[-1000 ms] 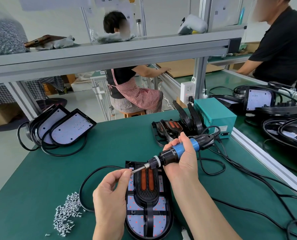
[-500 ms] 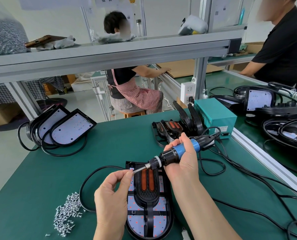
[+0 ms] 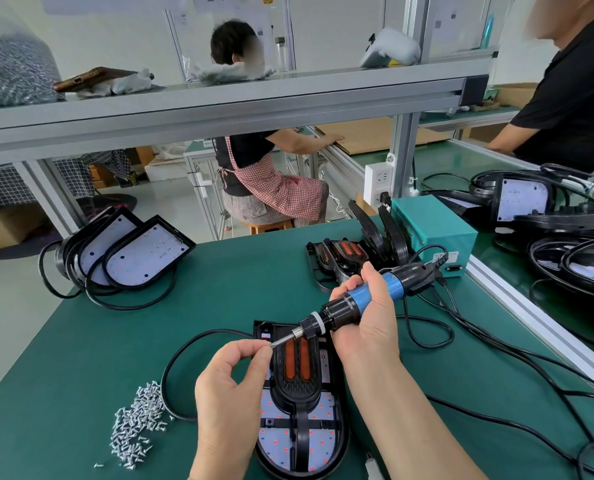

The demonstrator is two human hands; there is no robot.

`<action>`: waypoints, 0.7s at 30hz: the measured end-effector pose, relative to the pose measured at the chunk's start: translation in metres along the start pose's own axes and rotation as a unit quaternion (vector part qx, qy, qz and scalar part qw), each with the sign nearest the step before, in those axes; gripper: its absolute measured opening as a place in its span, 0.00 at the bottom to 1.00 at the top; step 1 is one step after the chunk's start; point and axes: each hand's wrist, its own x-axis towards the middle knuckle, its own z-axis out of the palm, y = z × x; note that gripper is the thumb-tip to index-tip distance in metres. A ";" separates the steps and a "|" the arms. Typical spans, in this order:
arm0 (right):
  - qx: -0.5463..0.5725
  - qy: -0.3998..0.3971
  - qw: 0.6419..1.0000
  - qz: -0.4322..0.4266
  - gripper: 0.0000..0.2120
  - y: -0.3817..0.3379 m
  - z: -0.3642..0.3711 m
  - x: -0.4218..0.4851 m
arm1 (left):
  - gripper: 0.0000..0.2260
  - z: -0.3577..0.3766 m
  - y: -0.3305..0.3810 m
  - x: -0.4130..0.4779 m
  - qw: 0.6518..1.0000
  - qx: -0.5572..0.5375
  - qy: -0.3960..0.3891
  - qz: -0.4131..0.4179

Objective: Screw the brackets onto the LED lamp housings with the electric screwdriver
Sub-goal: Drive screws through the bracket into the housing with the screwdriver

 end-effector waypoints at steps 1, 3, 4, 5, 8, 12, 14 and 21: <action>-0.005 -0.004 1.000 -0.005 0.10 0.000 0.000 -0.001 | 0.12 0.000 0.001 0.000 1.000 0.010 -0.005 0.008; -0.009 -0.012 1.000 -0.012 0.11 0.001 0.001 -0.001 | 0.13 -0.001 0.001 -0.001 0.999 0.026 -0.015 0.018; -0.010 -0.015 1.000 -0.015 0.11 0.000 0.001 -0.001 | 0.13 -0.002 0.002 -0.002 0.999 0.029 -0.019 0.020; -0.012 -0.018 1.000 -0.019 0.12 0.000 0.002 -0.002 | 0.13 -0.003 0.002 -0.002 0.999 0.034 -0.023 0.023; -0.023 -0.027 0.999 -0.025 0.13 -0.001 0.002 -0.003 | 0.13 -0.004 0.002 -0.002 0.997 0.052 -0.029 0.039; -0.034 -0.039 0.998 -0.025 0.14 -0.001 0.003 -0.005 | 0.14 -0.006 0.003 -0.001 0.993 0.077 -0.040 0.077; -0.042 -0.044 0.998 -0.030 0.12 -0.002 0.004 -0.006 | 0.14 -0.007 0.002 -0.001 0.991 0.082 -0.055 0.088; -0.043 -0.070 0.995 -0.057 0.11 -0.015 0.009 -0.007 | 0.39 -0.015 -0.009 0.014 0.984 0.089 -0.153 0.020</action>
